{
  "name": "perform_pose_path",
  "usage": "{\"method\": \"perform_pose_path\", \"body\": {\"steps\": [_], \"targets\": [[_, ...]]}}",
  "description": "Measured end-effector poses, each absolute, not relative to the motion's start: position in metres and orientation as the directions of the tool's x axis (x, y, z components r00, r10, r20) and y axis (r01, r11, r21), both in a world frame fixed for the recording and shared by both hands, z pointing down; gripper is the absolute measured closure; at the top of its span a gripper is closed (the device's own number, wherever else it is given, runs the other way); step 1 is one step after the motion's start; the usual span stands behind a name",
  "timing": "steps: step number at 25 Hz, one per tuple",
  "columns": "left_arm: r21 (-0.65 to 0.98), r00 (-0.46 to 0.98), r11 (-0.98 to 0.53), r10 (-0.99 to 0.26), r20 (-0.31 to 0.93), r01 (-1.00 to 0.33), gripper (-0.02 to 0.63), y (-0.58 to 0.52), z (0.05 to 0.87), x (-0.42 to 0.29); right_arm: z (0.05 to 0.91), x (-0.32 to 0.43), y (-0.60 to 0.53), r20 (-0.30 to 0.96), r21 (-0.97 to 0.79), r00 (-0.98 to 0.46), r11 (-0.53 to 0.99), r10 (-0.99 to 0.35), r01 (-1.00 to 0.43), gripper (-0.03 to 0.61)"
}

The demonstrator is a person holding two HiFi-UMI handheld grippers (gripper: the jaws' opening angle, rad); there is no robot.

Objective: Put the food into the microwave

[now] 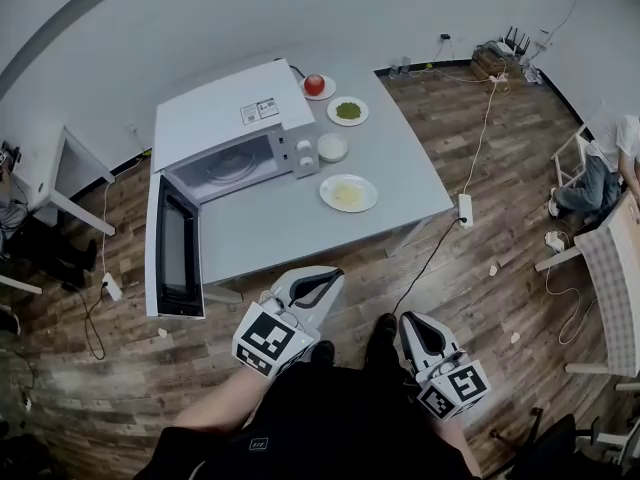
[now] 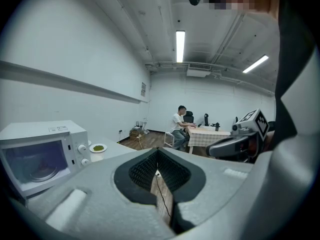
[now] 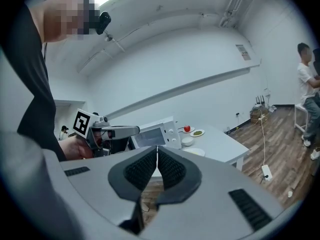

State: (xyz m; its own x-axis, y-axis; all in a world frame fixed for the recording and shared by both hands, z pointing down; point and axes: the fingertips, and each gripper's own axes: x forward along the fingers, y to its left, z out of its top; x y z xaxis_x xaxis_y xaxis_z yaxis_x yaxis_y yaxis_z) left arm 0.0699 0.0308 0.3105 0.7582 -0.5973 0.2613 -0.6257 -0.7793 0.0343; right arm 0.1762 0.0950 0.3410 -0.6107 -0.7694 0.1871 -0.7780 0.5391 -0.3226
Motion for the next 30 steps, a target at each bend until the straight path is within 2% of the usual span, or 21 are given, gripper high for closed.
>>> {"method": "perform_pose_path", "body": {"steps": [10,15,22,30], "targets": [[-0.029,0.6,-0.627,-0.756,0.262,-0.778,0.606,-0.039,0.288,0.12,0.332,0.246,-0.001,0.124,-0.309,-0.755,0.698,-0.644,-0.646,0.561],[-0.046,0.545,-0.574,-0.796,0.264,-0.817,0.606,-0.056,0.289,0.149,0.34,0.273,-0.03,0.15,-0.3,-0.808,0.752,-0.57,-0.587,0.563],[-0.051,0.471,-0.498,-0.844,0.258,-0.866,0.606,-0.095,0.292,0.123,0.354,0.25,-0.067,0.192,-0.291,-0.855,0.804,-0.482,-0.519,0.561],[-0.01,0.473,-0.495,-0.837,0.275,-0.869,0.606,-0.126,0.31,0.079,0.361,0.187,-0.111,0.229,-0.321,-0.87,0.81,-0.436,-0.49,0.561]]}}
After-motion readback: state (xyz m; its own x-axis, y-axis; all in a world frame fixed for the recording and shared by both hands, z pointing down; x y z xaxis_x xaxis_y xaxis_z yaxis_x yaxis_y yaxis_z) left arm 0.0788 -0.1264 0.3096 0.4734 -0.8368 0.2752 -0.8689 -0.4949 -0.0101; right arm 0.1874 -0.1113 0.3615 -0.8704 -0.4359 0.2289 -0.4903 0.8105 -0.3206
